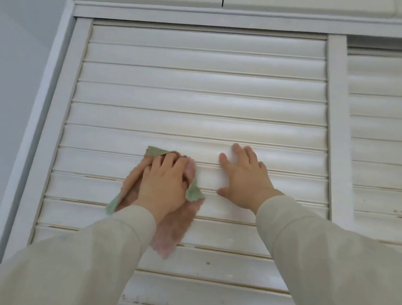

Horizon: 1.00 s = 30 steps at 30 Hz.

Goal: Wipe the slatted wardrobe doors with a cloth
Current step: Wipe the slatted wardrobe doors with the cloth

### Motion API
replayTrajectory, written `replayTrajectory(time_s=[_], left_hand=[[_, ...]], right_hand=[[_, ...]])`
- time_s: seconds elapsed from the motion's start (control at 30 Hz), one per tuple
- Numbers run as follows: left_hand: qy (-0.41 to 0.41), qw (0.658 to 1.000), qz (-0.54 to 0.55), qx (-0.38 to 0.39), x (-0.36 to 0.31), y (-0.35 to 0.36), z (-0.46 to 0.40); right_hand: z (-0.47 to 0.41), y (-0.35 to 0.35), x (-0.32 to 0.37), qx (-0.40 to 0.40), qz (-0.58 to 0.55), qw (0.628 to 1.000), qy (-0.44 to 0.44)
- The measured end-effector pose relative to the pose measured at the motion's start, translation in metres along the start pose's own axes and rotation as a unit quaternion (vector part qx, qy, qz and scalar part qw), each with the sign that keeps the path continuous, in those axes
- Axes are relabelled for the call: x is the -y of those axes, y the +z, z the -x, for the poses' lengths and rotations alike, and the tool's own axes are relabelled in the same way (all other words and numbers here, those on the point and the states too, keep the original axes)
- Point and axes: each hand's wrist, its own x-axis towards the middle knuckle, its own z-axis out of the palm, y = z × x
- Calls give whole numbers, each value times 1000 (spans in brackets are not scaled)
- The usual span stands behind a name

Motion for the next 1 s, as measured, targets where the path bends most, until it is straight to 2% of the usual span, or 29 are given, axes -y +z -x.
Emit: replayTrajectory(time_s=[0.07, 0.2, 0.33, 0.47, 0.53, 0.63, 0.7, 0.8, 0.87, 0.93, 1.0], left_hand=[[43, 998, 14, 30, -28, -2, -2], [52, 997, -9, 56, -34, -6, -8], [-41, 999, 1, 35, 9, -6, -1], [-80, 996, -8, 36, 10, -7, 2], [-61, 998, -10, 28, -14, -8, -1], [14, 999, 12, 46, -69, -1, -3], [27, 998, 17, 59, -97, 3, -5], [26, 998, -11, 49, -98, 8, -7], [27, 999, -11, 40, -90, 11, -6], [17, 999, -1, 34, -93, 13, -6], [3, 999, 23, 42, -100, 13, -4]], right_hand=[[-1, -3, 0, 2, 2, 1000, -5], [6, -4, -8, 21, -25, 999, -23], [25, 4, -37, -8, -14, 1000, -5], [37, 12, -75, -19, -18, 999, 29], [34, 12, -71, -7, -26, 999, 28], [32, 10, -64, 8, -31, 999, 30], [35, 5, -72, 18, -29, 999, 21], [40, -3, -91, -23, -58, 998, 5], [48, -2, -105, -116, -83, 988, 50], [59, 4, -125, -198, -111, 959, 168], [68, 10, -143, -189, -206, 914, 294]])
